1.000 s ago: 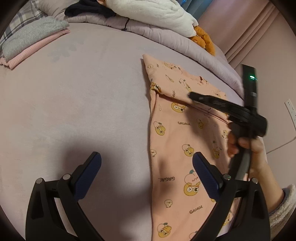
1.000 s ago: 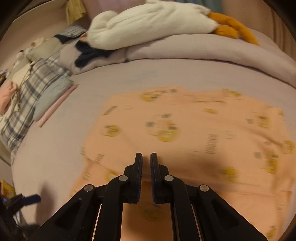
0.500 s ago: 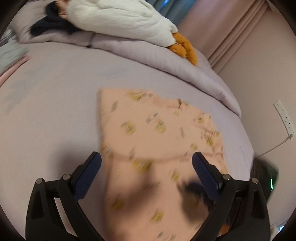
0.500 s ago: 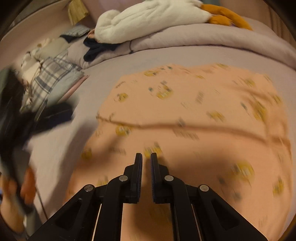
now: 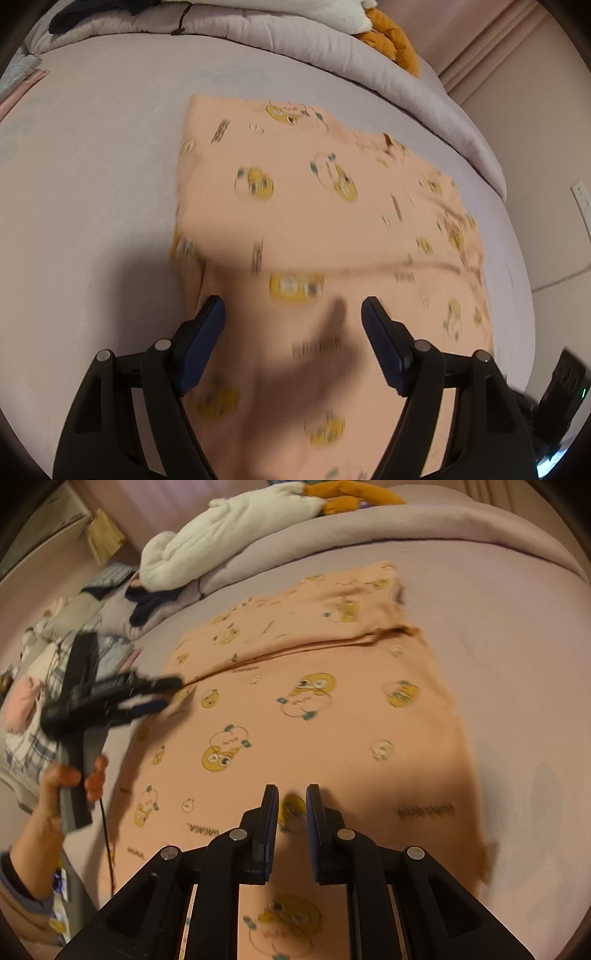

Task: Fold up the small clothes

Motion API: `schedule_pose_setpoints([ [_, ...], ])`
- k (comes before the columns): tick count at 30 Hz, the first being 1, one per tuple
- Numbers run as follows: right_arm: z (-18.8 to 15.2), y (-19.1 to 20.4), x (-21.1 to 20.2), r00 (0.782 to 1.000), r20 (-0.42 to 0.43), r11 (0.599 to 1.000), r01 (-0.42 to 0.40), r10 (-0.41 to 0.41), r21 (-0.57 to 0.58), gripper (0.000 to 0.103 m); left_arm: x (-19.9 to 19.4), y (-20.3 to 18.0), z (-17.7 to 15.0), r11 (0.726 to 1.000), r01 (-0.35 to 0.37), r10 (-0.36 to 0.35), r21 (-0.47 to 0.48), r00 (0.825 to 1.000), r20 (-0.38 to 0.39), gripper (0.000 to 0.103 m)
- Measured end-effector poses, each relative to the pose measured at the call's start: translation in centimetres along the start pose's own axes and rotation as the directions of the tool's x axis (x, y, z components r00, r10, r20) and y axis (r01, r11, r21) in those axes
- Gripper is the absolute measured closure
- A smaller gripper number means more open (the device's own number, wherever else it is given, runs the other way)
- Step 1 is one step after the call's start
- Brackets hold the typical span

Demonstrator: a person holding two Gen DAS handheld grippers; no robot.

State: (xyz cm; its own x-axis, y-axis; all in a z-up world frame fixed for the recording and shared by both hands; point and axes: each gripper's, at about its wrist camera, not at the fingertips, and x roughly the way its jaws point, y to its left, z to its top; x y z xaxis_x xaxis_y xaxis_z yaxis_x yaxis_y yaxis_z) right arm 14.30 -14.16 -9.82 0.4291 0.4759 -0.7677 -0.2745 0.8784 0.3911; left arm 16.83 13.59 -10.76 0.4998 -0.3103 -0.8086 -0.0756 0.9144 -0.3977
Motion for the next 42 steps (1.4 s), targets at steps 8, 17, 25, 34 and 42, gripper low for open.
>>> schedule_pose_setpoints([
  [8, -1.2, -0.5, -1.0, 0.999, 0.029, 0.999, -0.018, 0.017, 0.032, 0.079, -2.6, -0.5, -7.1, 0.999, -0.024, 0.024, 0.03, 1.0, 0.006, 0.019],
  [17, -5.1, -0.9, -1.3, 1.0, -0.029, 1.0, 0.007, -0.007, -0.007, 0.078, -4.4, -2.1, -13.6, 0.986, -0.068, 0.065, 0.152, 0.998, 0.025, 0.014],
  [25, -7.5, -0.8, -3.2, 0.998, -0.061, 0.997, -0.02, 0.016, -0.07, 0.063, -6.6, -0.6, -16.7, 0.996, -0.027, 0.025, 0.084, 0.999, 0.028, 0.014],
  [34, -6.2, -5.5, -6.9, 0.997, 0.011, 0.99, -0.079, 0.078, 0.117, 0.057, -9.2, 3.0, -17.2, 0.997, 0.03, -0.026, -0.073, 0.998, 0.06, 0.014],
  [42, -6.3, -11.2, -8.3, 0.996, 0.063, 0.945, -0.083, 0.067, 0.316, 0.057, -8.8, 3.4, -16.6, 0.989, 0.088, -0.082, -0.116, 0.995, 0.057, 0.014],
])
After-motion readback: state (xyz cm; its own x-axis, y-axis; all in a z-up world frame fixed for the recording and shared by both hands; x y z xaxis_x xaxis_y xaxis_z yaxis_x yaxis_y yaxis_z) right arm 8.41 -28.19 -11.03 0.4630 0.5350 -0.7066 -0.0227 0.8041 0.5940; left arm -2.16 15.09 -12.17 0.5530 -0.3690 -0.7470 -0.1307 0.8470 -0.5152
